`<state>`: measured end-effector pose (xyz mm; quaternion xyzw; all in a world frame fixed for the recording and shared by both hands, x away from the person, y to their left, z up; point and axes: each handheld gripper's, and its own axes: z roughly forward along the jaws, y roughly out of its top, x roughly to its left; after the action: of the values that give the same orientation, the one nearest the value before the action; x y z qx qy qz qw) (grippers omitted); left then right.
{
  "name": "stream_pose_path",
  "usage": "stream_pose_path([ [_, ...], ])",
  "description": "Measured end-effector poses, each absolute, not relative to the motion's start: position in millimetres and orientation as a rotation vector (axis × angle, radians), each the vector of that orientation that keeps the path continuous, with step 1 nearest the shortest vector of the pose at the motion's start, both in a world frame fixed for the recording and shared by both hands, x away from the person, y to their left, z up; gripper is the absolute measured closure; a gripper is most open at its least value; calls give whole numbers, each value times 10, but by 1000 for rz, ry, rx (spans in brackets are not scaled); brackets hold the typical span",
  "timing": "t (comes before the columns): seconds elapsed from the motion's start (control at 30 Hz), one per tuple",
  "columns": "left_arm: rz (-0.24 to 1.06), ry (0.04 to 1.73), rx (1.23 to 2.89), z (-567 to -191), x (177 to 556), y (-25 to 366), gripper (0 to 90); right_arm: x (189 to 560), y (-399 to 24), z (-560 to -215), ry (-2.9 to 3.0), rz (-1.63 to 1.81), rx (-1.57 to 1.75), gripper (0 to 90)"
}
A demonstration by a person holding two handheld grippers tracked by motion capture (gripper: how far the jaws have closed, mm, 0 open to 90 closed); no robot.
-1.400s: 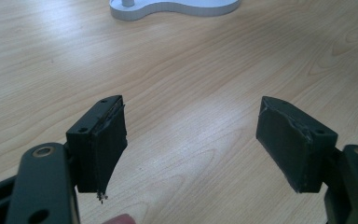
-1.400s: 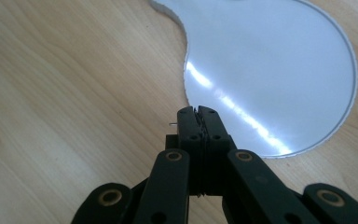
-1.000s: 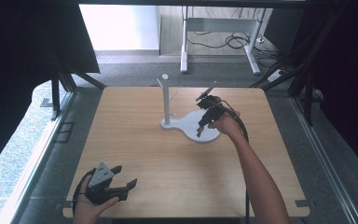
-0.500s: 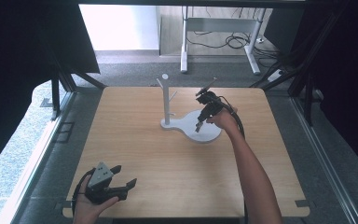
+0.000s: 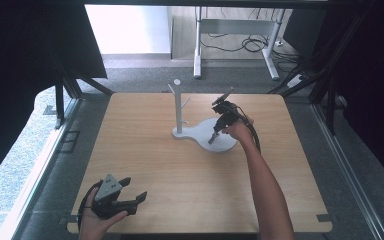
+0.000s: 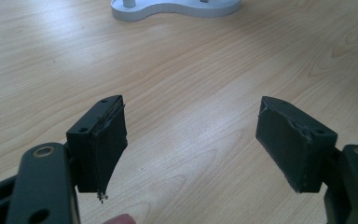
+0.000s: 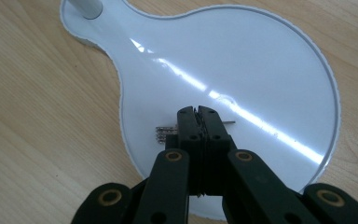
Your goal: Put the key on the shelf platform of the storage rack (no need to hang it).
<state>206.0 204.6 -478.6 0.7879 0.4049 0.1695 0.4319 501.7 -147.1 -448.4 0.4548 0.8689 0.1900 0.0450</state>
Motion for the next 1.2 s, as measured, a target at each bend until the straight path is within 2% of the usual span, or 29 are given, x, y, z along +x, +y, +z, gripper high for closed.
stream_pose_path([
  [0.37, 411, 1003, 1979, -4805, 2065, 2030, 246, 5063, -1538, -4663, 2603, 561, 1452, 894],
  [0.77, 407, 998, 1988, -4814, 2069, 2027, 246, 5077, -1537, -4705, 2580, 557, 1468, 876],
  [0.8, 407, 999, 1986, -4811, 2068, 2030, 246, 5076, -1537, -4708, 2579, 553, 1466, 856],
  [0.83, 406, 1001, 1984, -4810, 2067, 2032, 246, 5074, -1536, -4709, 2564, 544, 1457, 784],
  [0.87, 407, 999, 1984, -4808, 2067, 2034, 246, 5074, -1536, -4709, 2564, 544, 1457, 784],
  [0.93, 407, 1001, 1984, -4808, 2067, 2033, 246, 5072, -1543, -4698, 2543, 531, 1450, 709],
  [0.97, 407, 1000, 1985, -4808, 2068, 2033, 246, 5072, -1543, -4698, 2543, 531, 1450, 709],
  [1.0, 407, 1001, 1984, -4810, 2068, 2031, 246, 5056, -1551, -4673, 2519, 546, 1444, 666],
  [1.2, 405, 999, 1992, -4829, 2077, 2013, 247, 4946, -1613, -4570, 2480, 621, 1398, 563],
])
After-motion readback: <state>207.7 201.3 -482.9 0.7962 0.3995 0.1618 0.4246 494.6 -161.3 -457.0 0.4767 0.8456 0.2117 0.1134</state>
